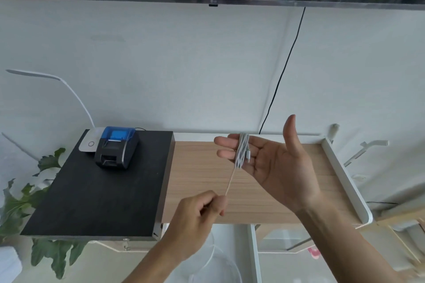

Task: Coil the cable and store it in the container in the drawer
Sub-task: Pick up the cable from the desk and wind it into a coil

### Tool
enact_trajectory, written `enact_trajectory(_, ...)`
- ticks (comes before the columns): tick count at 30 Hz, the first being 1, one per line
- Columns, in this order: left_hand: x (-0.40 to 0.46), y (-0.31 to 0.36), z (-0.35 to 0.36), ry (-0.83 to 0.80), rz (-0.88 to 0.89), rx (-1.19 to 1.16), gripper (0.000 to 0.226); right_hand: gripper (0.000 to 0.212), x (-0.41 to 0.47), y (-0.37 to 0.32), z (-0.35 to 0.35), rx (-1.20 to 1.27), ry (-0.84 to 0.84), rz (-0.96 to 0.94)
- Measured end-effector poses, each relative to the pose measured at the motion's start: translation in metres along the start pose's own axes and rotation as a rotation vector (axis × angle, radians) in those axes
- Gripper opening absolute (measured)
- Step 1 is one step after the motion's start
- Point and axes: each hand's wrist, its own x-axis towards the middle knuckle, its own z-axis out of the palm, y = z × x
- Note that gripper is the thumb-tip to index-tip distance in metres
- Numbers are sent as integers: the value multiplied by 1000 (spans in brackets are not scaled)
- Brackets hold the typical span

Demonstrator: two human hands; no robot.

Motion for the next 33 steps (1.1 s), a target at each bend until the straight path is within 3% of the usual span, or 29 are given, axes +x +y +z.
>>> enact_trajectory(4, -14, 32, -12, -72, 194, 200, 34, 111, 4, 5, -6, -208, 83, 65)
enact_trajectory(11, 15, 80, -54, 88, 405, 398, 28, 122, 3, 23, -1, -356, -36, 201)
enact_trajectory(15, 40, 75, -68, 123, 338, 345, 36, 118, -8, 20, 12, -463, -141, 173)
enact_trajectory(20, 52, 62, -73, 142, 252, 105, 41, 127, -16, 12, 19, -460, -246, 177)
enact_trajectory(26, 57, 28, -52, 153, 111, -99, 39, 125, -17, 5, 24, -213, -310, 152)
enact_trajectory(33, 25, -1, -22, 90, 15, -60, 43, 122, -9, -5, 21, 86, -224, 43)
